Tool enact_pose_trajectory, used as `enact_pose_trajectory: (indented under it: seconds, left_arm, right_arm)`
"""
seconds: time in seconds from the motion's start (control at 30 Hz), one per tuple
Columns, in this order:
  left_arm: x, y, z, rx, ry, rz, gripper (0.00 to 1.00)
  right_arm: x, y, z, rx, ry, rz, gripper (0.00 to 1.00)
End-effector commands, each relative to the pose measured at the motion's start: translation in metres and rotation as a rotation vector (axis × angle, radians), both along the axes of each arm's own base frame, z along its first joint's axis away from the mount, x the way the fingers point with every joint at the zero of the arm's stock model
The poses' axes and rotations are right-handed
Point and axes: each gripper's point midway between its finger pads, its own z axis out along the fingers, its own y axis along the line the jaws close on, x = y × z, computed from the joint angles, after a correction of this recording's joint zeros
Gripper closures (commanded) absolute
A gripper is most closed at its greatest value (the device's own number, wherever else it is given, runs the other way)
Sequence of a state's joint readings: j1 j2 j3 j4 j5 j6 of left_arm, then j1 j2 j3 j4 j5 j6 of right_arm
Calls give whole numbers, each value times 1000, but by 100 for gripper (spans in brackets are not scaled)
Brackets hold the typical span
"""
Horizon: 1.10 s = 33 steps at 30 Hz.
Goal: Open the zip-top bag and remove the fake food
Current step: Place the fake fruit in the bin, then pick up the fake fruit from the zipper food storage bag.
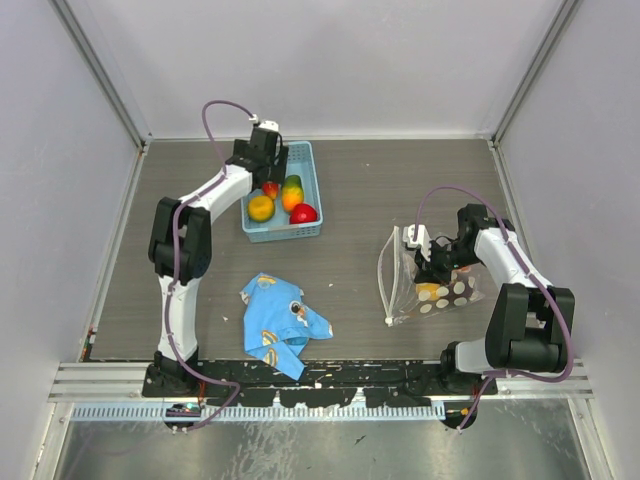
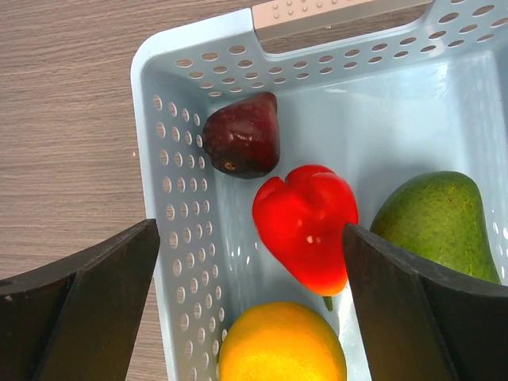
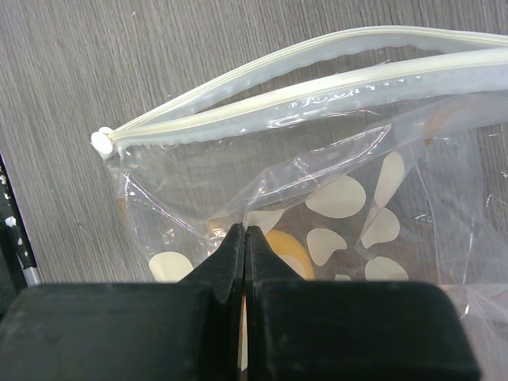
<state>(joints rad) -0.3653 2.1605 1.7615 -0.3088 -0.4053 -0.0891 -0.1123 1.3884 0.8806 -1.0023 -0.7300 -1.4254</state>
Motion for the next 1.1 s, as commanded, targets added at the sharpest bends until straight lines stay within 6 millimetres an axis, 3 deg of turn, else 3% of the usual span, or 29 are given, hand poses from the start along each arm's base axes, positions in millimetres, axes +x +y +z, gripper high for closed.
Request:
enact_pose_trajectory:
  seconds: [0.0, 0.23, 0.4, 0.9, 1.07]
  left_arm:
    - [4, 0, 66, -52, -132, 4, 2]
    - [-19, -13, 97, -202, -193, -46, 2]
    - [-46, -41, 113, -386, -235, -178, 2]
    - [-156, -114, 145, -892, -253, -615, 2]
    - [-206, -155, 147, -969, -286, -813, 2]
  right_arm:
    - [6, 1, 4, 5, -14, -3, 98]
    - [6, 1, 5, 5, -14, -3, 98]
    - [6, 1, 5, 5, -16, -3, 97]
    - [7, 2, 11, 12, -34, 4, 97]
    - [5, 3, 14, 18, -37, 13, 96]
